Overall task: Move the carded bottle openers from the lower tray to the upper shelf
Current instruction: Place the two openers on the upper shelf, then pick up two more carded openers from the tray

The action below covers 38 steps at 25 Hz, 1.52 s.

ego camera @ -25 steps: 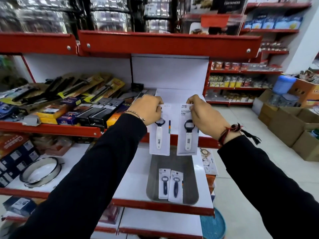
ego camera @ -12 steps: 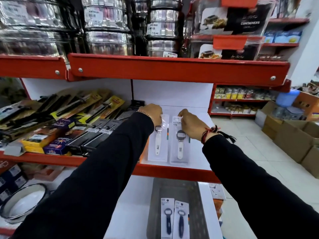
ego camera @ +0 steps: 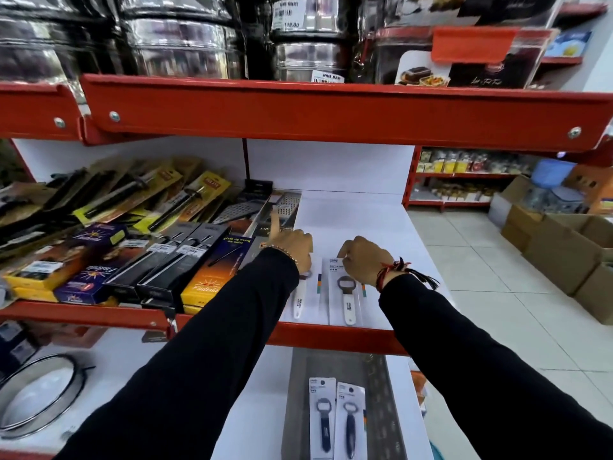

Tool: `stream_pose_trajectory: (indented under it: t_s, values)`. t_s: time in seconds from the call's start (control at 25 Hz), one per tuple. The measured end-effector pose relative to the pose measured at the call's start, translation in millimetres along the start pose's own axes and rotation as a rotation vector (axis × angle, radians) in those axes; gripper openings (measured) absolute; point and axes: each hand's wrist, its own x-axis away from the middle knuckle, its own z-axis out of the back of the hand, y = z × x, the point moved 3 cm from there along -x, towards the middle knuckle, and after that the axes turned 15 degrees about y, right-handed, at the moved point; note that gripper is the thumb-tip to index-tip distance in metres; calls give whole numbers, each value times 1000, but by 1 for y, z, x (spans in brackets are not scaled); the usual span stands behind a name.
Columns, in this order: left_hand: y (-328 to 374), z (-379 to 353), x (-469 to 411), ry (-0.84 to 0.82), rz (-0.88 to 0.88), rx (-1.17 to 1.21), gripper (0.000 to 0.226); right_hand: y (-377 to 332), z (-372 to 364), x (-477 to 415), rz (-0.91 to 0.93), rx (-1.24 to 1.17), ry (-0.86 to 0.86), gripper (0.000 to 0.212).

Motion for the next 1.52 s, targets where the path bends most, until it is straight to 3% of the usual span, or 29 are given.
stream_pose_trajectory:
  t_s: [0.12, 0.32, 0.52, 0.64, 0.96, 1.2, 1.52]
  values:
    - [3, -9, 10, -11, -18, -30, 29, 5, -6, 6, 9, 102, -5, 31]
    - [14, 4, 31, 111, -22, 68, 38, 9, 10, 34, 69, 54, 75, 33]
    - [36, 48, 91, 393, 20, 252, 41, 5, 51, 101, 77, -10, 304, 32]
    - [56, 63, 143, 471, -1, 369, 39, 8, 69, 157, 56, -92, 330, 28]
    - [82, -2, 209, 202, 6, 440, 27, 31, 11, 235, 66, -53, 21, 31]
    - [87, -98, 193, -86, 52, 438, 30, 62, -80, 219, -35, 145, -249, 40]
    - [102, -226, 142, -436, 81, 338, 45, 93, -193, 160, 133, 355, -488, 55]
